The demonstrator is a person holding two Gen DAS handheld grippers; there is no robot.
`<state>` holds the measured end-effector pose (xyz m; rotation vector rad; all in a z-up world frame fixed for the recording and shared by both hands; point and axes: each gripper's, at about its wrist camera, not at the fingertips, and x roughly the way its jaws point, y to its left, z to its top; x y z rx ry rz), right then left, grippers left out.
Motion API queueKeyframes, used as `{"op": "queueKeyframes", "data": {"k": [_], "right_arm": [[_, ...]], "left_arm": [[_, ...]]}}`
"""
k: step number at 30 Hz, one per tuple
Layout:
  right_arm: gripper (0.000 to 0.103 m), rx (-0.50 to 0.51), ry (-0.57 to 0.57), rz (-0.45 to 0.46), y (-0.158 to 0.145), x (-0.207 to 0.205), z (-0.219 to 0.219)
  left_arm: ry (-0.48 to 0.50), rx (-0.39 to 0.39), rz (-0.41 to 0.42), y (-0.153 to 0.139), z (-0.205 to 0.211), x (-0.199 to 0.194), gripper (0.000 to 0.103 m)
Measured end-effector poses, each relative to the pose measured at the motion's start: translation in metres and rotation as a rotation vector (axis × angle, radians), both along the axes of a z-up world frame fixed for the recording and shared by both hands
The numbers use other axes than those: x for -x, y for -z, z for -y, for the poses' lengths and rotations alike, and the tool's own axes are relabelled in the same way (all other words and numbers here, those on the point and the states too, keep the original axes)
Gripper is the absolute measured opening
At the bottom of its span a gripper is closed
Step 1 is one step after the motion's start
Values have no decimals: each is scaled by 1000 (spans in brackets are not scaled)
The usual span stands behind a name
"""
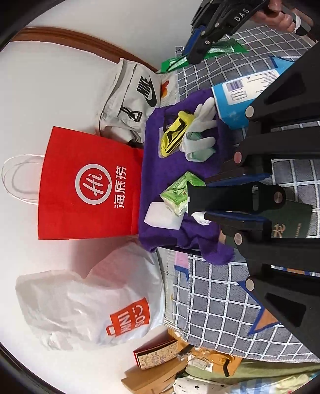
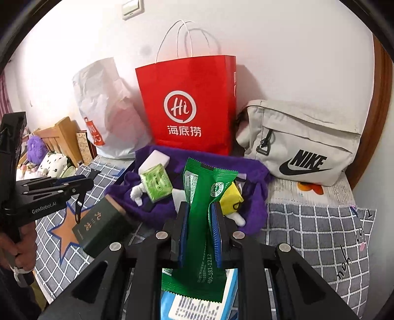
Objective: Organize soft objects
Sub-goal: 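Lower and release the black strap onto the towel while the right tool releases the snack bar there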
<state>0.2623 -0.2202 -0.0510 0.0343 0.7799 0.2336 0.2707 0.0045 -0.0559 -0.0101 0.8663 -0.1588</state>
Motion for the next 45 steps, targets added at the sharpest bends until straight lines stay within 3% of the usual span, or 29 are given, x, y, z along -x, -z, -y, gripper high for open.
{"op": "queueKeyframes", "data": {"k": [20, 45], "right_arm": [[18, 9, -6, -41, 31, -99, -5], [19, -66, -40, -218, 99, -143, 8]], "left_arm": [[-28, -66, -61, 32, 8, -82, 20], [-1, 18, -143, 73, 8, -128, 20]]}}
